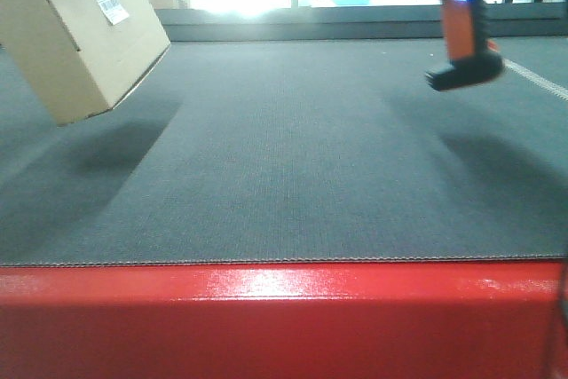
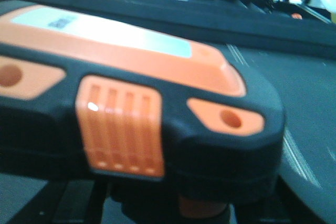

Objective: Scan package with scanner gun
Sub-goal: 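Lower the scanner gun upright onto the table with the right gripper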

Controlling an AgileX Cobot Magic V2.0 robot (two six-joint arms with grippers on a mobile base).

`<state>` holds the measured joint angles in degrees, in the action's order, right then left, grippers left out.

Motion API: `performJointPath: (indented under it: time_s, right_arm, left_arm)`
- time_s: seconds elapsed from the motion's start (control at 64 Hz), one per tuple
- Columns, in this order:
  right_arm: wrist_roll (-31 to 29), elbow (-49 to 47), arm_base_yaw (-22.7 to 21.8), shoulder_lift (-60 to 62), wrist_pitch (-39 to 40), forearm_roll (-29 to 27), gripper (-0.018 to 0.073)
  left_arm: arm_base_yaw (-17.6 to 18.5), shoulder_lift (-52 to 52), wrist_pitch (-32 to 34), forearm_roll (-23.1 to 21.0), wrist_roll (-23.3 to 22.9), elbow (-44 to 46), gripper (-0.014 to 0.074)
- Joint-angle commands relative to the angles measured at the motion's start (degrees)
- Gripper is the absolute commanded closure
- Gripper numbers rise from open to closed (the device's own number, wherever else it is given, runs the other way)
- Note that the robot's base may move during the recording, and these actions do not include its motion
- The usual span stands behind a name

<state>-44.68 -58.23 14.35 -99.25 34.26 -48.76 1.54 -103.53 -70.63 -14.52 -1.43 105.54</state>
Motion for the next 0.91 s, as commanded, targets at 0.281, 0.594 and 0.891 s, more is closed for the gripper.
performJointPath:
  time_s: [0.281, 0.594, 0.891]
  right_arm:
    - [26.32, 10.33, -1.81, 2.32, 11.26, 18.12, 0.0378]
    - [30.32, 10.48, -2.32, 0.28, 15.56, 20.70, 0.0378]
    - [35.38, 10.48, -2.59, -4.19, 21.10, 25.10, 0.0378]
  left_arm:
    - [-0.23, 0.99, 0.67, -0.81, -0.27, 0.61, 0.0383]
    - [-0.23, 0.99, 0.67, -0.68, -0.27, 0.61, 0.0383]
    - [-0.23, 0.99, 0.67, -0.68, -0.27, 0.61, 0.0383]
